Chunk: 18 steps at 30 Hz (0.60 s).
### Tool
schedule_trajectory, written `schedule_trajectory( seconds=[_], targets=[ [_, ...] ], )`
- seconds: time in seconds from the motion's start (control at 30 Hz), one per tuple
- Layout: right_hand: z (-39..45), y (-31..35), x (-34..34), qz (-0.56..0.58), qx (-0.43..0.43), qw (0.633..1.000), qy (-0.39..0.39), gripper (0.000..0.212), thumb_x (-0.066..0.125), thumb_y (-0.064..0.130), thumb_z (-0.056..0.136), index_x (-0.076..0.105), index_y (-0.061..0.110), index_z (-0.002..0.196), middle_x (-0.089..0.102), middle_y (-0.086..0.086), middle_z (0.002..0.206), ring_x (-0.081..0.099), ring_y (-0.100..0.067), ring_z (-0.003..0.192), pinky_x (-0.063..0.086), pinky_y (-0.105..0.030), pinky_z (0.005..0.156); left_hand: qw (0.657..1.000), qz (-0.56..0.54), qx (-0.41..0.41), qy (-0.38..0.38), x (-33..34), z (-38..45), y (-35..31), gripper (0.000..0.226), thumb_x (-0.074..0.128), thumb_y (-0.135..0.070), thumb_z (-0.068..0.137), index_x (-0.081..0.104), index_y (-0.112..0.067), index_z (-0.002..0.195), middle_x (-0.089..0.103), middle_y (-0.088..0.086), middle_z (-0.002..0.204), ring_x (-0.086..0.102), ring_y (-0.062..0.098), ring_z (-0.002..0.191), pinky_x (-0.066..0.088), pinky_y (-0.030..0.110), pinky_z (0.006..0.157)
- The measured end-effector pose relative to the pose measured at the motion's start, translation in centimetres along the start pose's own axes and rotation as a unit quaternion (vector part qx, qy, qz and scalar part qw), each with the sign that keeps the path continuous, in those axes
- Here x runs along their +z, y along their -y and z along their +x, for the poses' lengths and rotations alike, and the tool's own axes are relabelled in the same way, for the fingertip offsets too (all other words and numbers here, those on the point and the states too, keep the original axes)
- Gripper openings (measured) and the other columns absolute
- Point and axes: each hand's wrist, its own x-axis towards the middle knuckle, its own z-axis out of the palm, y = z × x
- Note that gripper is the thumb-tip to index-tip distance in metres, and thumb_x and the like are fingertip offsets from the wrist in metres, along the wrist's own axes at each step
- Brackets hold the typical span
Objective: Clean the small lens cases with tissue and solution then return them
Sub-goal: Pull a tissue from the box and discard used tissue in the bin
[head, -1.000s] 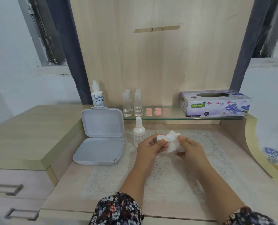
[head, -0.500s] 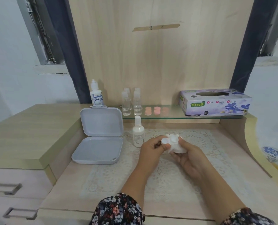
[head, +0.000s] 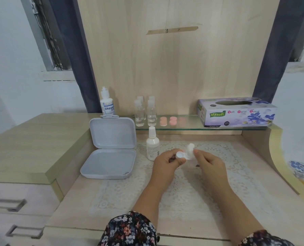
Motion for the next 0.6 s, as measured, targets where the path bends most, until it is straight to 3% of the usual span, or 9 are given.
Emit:
schedule_trajectory(
  seconds=[0.1, 0.2, 0.3, 0.43, 0.5, 0.6],
  targets=[
    [0.3, 0.0, -0.8, -0.026, 0.015, 0.999, 0.031, 0.015, 0.067, 0.014, 0.087, 0.077, 0.025, 0.091, 0.074, 0.011, 0.084, 0.068, -0.009, 0.085, 0.055, -0.028, 0.072, 1.000, 0.009, -0.001, 0.026, 0.1, -0.2, -0.1, 0.028, 0.068, -0.004, 0.083, 0.074, -0.024, 0.101, 0.071, 0.006, 0.101, 0.064, 0.025, 0.101, 0.053, 0.035, 0.091],
    [0.3, -0.1, -0.9, -0.063, 0.020, 0.997, 0.048, 0.010, 0.069, 0.015, 0.085, 0.076, 0.023, 0.085, 0.073, 0.005, 0.079, 0.068, -0.014, 0.079, 0.056, -0.031, 0.065, 0.999, 0.026, -0.001, 0.043, 0.3, -0.4, -0.1, 0.026, 0.068, -0.004, 0.082, 0.075, -0.019, 0.101, 0.070, 0.012, 0.103, 0.063, 0.027, 0.100, 0.053, 0.035, 0.090],
    [0.2, 0.0, -0.5, -0.132, -0.024, 0.990, 0.029, 0.006, 0.067, 0.017, 0.085, 0.071, 0.019, 0.081, 0.070, 0.006, 0.077, 0.064, -0.012, 0.076, 0.049, -0.026, 0.061, 0.998, 0.042, 0.004, 0.041, 0.5, -0.4, 0.0, 0.026, 0.068, -0.005, 0.081, 0.075, -0.024, 0.098, 0.069, 0.012, 0.103, 0.063, 0.027, 0.100, 0.053, 0.034, 0.089],
    [0.3, -0.4, 0.0, -0.246, -0.086, 0.965, 0.006, 0.008, 0.063, 0.016, 0.088, 0.067, 0.014, 0.082, 0.068, 0.004, 0.077, 0.061, -0.015, 0.076, 0.049, -0.033, 0.068, 0.998, 0.051, 0.010, 0.029, 0.6, -0.3, -0.3, 0.035, 0.068, -0.006, 0.082, 0.074, -0.041, 0.087, 0.070, 0.010, 0.094, 0.063, 0.018, 0.087, 0.053, 0.033, 0.085],
    [0.2, -0.5, 0.3, -0.237, -0.097, 0.967, -0.017, 0.009, 0.062, 0.015, 0.089, 0.065, 0.014, 0.080, 0.066, 0.002, 0.074, 0.059, -0.013, 0.073, 0.046, -0.029, 0.064, 0.999, 0.043, 0.006, 0.017, 0.6, -0.4, -0.3, 0.032, 0.069, -0.007, 0.083, 0.073, -0.037, 0.091, 0.068, 0.004, 0.085, 0.060, 0.010, 0.080, 0.052, 0.030, 0.082],
    [-0.3, -0.1, 0.4, -0.111, -0.063, 0.991, -0.050, 0.011, 0.061, 0.014, 0.089, 0.065, 0.014, 0.079, 0.064, 0.002, 0.071, 0.052, -0.002, 0.061, 0.040, -0.014, 0.055, 0.999, 0.033, 0.000, 0.005, 0.6, -0.3, -0.3, 0.030, 0.068, -0.006, 0.083, 0.072, -0.034, 0.094, 0.066, -0.006, 0.078, 0.057, 0.006, 0.074, 0.050, 0.024, 0.076]
  ],
)
